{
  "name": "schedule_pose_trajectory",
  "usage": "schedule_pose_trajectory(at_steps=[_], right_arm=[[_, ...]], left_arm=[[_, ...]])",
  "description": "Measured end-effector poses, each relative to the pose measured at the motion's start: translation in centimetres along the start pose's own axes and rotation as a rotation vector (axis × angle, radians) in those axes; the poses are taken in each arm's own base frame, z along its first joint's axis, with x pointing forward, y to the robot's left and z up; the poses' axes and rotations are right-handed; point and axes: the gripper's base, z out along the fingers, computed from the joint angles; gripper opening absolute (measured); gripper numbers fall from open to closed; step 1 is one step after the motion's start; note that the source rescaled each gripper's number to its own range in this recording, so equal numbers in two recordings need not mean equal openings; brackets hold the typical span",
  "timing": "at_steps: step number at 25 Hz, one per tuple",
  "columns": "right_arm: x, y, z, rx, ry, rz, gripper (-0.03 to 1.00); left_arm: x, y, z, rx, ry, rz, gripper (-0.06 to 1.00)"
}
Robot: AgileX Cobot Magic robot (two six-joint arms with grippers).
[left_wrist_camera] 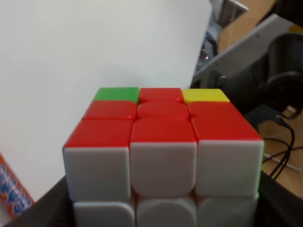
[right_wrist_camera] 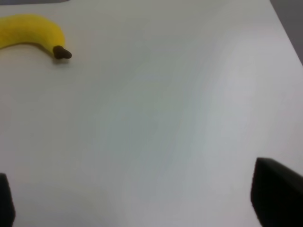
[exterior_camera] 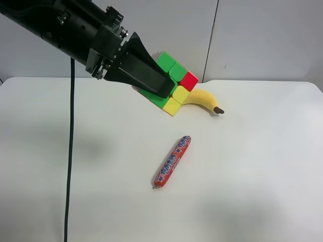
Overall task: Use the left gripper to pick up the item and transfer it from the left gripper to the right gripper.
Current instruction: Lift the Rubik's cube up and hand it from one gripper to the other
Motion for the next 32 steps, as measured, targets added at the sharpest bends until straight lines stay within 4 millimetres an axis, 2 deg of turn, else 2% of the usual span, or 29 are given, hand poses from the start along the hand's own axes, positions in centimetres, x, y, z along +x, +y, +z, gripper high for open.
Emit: schedule_pose_trajectory(at_steps=[15, 22, 29, 32], right_arm=[[0.0, 0.0, 0.0, 0.0, 0.0, 0.0, 1.0], [0.0, 0.0, 0.0, 0.0, 0.0, 0.0, 1.0], [-0.1, 0.5, 0.1, -0.053, 0.005, 0.03, 1.0], [-1.3, 1.3, 0.6, -0.144, 0.065, 0.109, 1.0]], left_arm=[[-0.5, -1.1, -0.1, 0.112, -0.08, 0.321, 0.0], [-0.4, -1.7, -0.2, 0.176, -0.103, 0.391, 0.0], [1.0, 0.4, -1.2, 0.196, -0.27, 0.32, 0.0], [1.2, 0.7, -1.5, 0.199, -0.299, 0.315, 0.0]])
